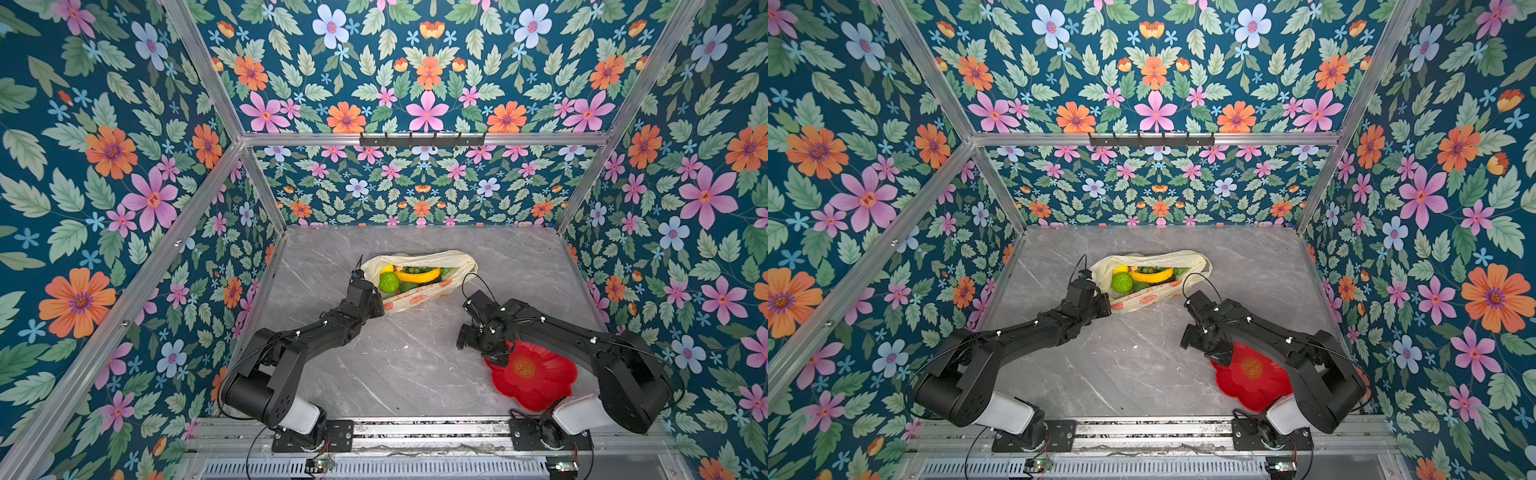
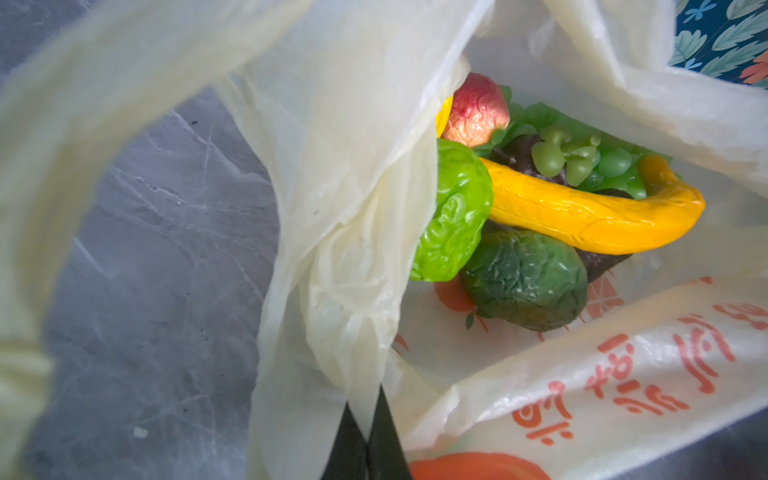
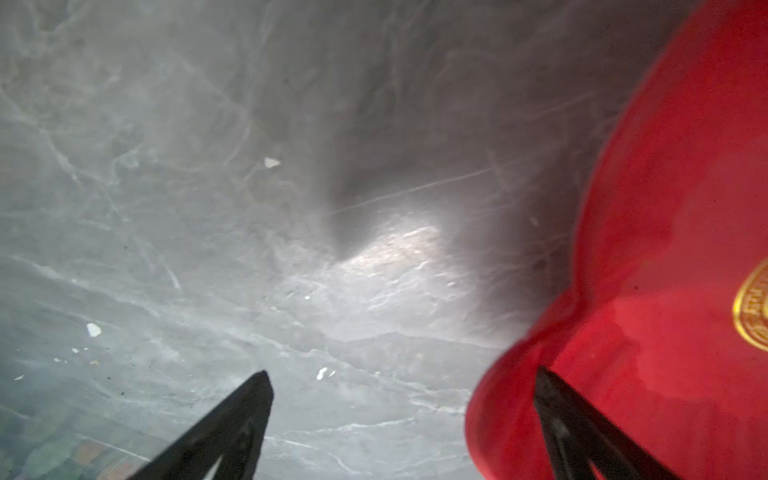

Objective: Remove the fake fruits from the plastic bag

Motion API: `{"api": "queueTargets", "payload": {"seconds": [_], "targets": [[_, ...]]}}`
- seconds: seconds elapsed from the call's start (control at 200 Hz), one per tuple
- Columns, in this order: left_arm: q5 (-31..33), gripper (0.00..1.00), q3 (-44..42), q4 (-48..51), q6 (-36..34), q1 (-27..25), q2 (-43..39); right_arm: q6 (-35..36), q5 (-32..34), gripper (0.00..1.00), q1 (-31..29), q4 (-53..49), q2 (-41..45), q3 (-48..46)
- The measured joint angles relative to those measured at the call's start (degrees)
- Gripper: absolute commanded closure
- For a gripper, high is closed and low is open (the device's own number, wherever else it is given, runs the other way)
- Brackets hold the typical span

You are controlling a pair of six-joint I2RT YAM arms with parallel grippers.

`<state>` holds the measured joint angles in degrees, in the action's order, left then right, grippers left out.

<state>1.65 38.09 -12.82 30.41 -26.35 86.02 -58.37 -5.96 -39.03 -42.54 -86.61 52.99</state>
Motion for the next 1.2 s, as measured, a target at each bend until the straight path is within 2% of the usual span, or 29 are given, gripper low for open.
{"api": "queueTargets", "payload": {"seconds": [0.205, 0.355, 0.45, 0.56, 0.64, 0.75, 0.815, 0.915, 1.065, 1.2], "targets": [[0.59, 1.00, 0.00, 0.17, -0.39, 0.00, -0.04, -1.09, -0.55, 0.01, -5.95, 0.09, -5.51, 8.39], [1.18, 1.00, 0.00, 0.42, -0.42, 0.07, -0.17, 0.11, 2.03, 0.01, -5.66, -3.28, -4.59, 10.56], [1.44, 1.00, 0.00, 0.44, -0.61, 0.09, -0.20, 2.64, 4.48, 0.01, -3.45, -6.69, -1.77, 11.13], [1.60, 1.00, 0.17, 0.50, -0.61, 0.11, -0.11, 6.73, 6.38, 0.01, 4.00, -10.03, 4.31, 9.90], [1.62, 1.00, 0.22, 0.52, -0.61, 0.11, -0.28, 10.60, 7.15, 0.01, 12.26, -10.86, 9.62, 8.52], [1.77, 1.00, 0.20, 0.63, -0.61, 0.11, -0.92, 15.65, 4.83, 0.01, 25.53, -10.67, 12.98, 6.71], [1.95, 1.00, 0.17, 0.63, -0.63, 0.11, -1.03, 18.53, 0.90, 0.01, 34.36, -10.08, 13.66, 5.42], [2.01, 1.00, 0.07, 0.63, -0.63, 0.11, -1.20, 21.66, -1.62, 0.01, 44.44, -8.83, 14.71, 3.06], [1.99, 1.00, 0.07, 0.63, -0.63, 0.11, -1.20, 25.66, -4.31, 0.01, 53.33, -8.35, 11.91, 2.64], [1.99, 1.00, 0.07, 0.63, -0.63, 0.11, -1.29, 27.26, -4.31, 0.01, 54.69, -6.64, 9.33, 1.64]]}}
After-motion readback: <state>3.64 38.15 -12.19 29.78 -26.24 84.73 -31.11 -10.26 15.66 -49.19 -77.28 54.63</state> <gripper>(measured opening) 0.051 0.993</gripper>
